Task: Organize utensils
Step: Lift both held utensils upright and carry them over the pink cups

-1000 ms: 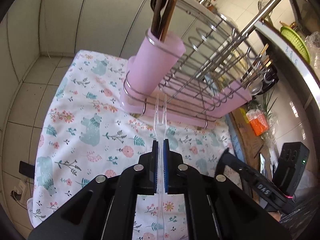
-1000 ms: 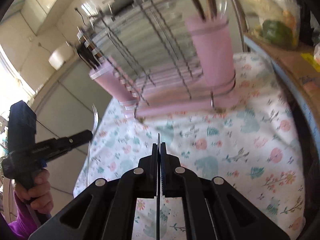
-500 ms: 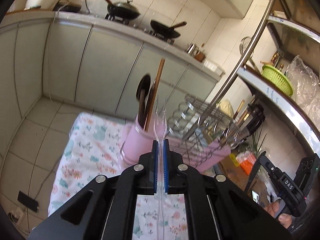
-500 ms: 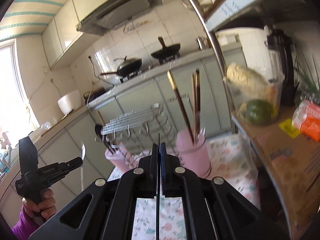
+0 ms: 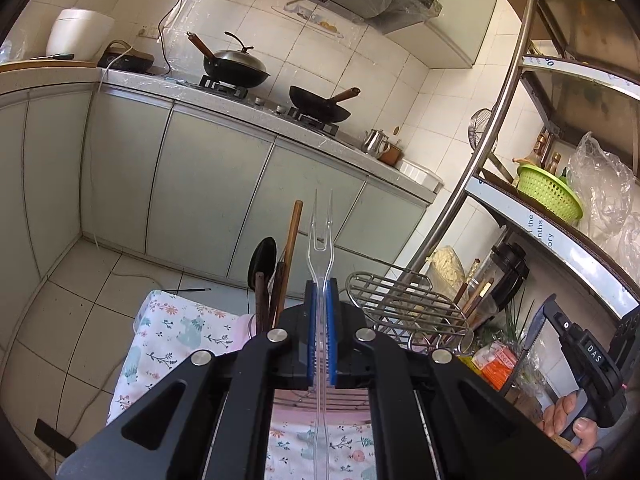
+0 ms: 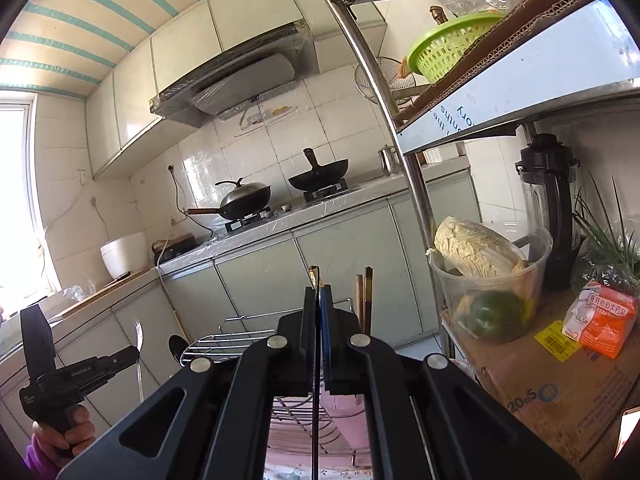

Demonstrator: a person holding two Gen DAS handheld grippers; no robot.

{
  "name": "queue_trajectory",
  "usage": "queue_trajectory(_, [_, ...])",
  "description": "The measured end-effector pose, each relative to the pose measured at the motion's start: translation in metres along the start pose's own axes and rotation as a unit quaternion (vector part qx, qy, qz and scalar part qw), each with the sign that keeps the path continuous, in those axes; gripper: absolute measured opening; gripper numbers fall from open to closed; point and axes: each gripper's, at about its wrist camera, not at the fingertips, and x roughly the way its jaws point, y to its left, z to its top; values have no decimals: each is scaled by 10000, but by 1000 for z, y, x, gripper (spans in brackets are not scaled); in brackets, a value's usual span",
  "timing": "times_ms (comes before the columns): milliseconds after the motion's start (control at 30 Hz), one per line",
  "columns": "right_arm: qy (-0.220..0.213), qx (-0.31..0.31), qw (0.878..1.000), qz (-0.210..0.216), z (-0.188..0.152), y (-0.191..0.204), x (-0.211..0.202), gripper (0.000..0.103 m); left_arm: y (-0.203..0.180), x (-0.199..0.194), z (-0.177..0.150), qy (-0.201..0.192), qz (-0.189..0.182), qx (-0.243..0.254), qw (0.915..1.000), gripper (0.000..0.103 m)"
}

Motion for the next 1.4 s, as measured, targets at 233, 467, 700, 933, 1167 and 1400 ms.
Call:
queue_trajectory(233, [123, 96, 9999, 39, -10, 4, -3, 2, 1, -9, -2, -48, -56, -76, 9999, 4])
queue_trajectory(467, [199, 111, 9996, 154, -18, 12, -9, 2, -2, -17, -4, -85, -75, -79, 9999, 4])
queue_trajectory(700, [64, -9, 9997, 241, -9, 17, -15, 2, -7, -24, -1, -192, -56, -41, 9998, 4])
queue_trajectory(933, [-221, -123, 9994, 220, 8, 16, -15, 2, -14, -21, 5, -325, -19, 72, 9994, 4])
queue_trajectory(1167, [-550, -186, 9982, 152, 22, 13, -2, 2, -16, -11, 11, -497, 58, 147, 9986, 4])
queue_trajectory(1400, [-692, -514, 9963, -68, 19, 17, 29, 2, -13, 2, 16, -650, 87, 105, 9978, 4])
